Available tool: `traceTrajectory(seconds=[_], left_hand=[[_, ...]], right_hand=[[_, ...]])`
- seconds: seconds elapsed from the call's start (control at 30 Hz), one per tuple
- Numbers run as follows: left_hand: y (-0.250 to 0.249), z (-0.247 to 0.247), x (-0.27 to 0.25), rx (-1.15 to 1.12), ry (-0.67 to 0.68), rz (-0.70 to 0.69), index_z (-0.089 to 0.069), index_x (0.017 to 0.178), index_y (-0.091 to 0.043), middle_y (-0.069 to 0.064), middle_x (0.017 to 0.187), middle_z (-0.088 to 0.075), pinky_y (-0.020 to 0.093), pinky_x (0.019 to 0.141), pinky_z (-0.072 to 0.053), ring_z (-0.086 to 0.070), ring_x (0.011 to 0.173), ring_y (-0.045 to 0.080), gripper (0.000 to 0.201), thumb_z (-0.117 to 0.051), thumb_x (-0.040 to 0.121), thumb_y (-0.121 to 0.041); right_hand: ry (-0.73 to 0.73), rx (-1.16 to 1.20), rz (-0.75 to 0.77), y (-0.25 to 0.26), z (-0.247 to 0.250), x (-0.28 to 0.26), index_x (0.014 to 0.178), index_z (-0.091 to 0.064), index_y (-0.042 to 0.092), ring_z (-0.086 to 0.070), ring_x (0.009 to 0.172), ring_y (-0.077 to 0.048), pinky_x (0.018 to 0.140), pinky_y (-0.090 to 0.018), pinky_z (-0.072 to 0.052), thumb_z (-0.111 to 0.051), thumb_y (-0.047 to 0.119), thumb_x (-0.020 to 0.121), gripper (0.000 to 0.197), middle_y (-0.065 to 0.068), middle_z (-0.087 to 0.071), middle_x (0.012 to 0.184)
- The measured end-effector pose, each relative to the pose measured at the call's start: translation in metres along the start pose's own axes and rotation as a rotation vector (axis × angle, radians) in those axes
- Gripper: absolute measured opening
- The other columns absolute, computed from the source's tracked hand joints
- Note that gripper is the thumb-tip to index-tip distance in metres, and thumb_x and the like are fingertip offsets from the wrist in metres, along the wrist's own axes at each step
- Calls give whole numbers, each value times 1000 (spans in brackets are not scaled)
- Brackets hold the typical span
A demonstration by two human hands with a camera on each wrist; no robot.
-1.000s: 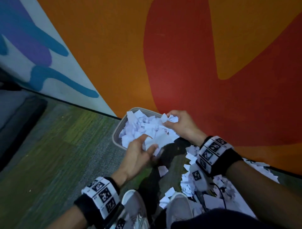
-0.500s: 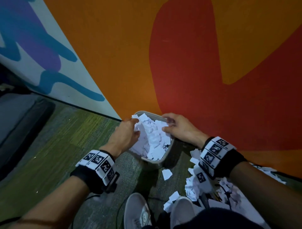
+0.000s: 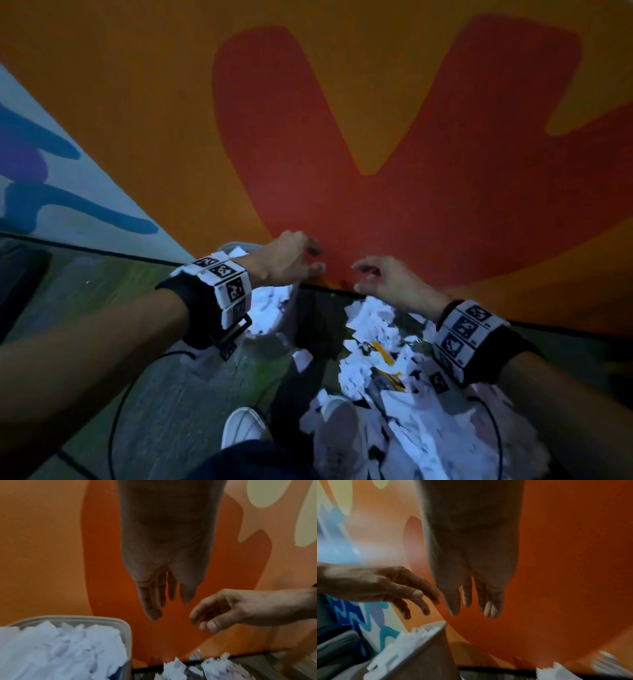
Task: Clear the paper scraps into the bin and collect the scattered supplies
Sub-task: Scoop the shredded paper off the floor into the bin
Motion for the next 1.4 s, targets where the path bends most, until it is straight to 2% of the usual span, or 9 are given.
traceTrajectory(seconds=[0.23, 0.33, 0.5, 0.67, 0.8, 1.0, 1.2, 1.3, 1.4], left_hand=[[-26, -141, 59, -116, 292, -90, -68, 118, -14, 4, 111, -72, 20, 79, -45, -68, 100, 19, 30, -63, 92, -27], [-22, -205, 78, -164, 378, -22, -60, 131, -11, 7, 129, -64, 24, 85, -46, -63, 110, 22, 42, -64, 94, -31], [1, -296, 86, -194, 475, 89, -47, 140, -12, 13, 141, -50, 35, 98, -45, -50, 126, 30, 66, -74, 85, -35], [26, -349, 69, -176, 551, 144, -19, 154, -30, 9, 159, -9, 54, 107, -42, -19, 146, 37, 105, -84, 72, -43], [25, -357, 61, -27, 458, 142, -24, 154, -20, 17, 161, -5, 53, 106, -37, -11, 146, 44, 80, -69, 89, -29], [56, -355, 72, -360, 124, 228, -46, 132, 2, 33, 131, -48, 25, 72, -50, -60, 97, 32, 47, -55, 96, -27], [68, -320, 93, -373, 58, 305, -60, 110, -12, 10, 109, -63, 34, 74, -51, -62, 95, 30, 24, -58, 86, -14], [76, -314, 100, -367, 1, 367, -57, 97, -11, 14, 104, -63, 37, 75, -51, -63, 95, 33, 7, -55, 90, -14], [84, -312, 105, -354, -37, 412, -59, 120, -9, 17, 114, -59, 42, 82, -52, -60, 104, 37, 28, -55, 92, -15]], right_hand=[[69, -24, -240, -171, -37, -37, 80, -56, 31, -58, 72, 1, 71, -33, -48, -72, 21, 87, 20, 6, -59, 80], [65, -60, -321, -211, -49, -46, 93, -67, 17, -64, 85, -21, 74, -34, -48, -70, 22, 88, 7, -12, -67, 93], [30, -22, -310, -228, -70, -23, 100, -66, 20, -60, 75, -15, 65, -23, -41, -69, 21, 91, 9, -1, -60, 81], [-16, 31, -288, -231, -92, 41, 131, -53, 3, -60, 106, -30, 87, -39, -48, -70, 30, 90, 52, -18, -61, 119], [-35, -75, -321, -238, -120, 86, 145, -40, 13, -49, 124, -35, 101, -49, -44, -73, 55, 79, 84, -17, -50, 137], [101, -292, -338, -233, -156, 110, 150, -25, 37, -12, 142, -42, 106, -53, -40, -73, 53, 79, 87, -11, -7, 157], [135, -277, -238, -236, -162, 108, 126, -57, 24, -26, 135, -35, 101, -45, -46, -54, -2, 87, 47, -6, -29, 146], [142, -235, -207, -236, -146, 106, 129, -60, 13, -45, 128, -34, 100, -38, -44, -56, 1, 91, 40, -12, -49, 137], [62, -175, -209, -233, -123, 111, 99, -65, 17, -65, 100, -27, 78, -29, -50, -57, 8, 90, 15, -12, -68, 115]])
Point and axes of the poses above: each hand's wrist, its own x-axis towards the middle knuckle, its own z-axis out of the back of the hand, y = z × x, the point moved 5 cm from there along x, towards the middle knuckle
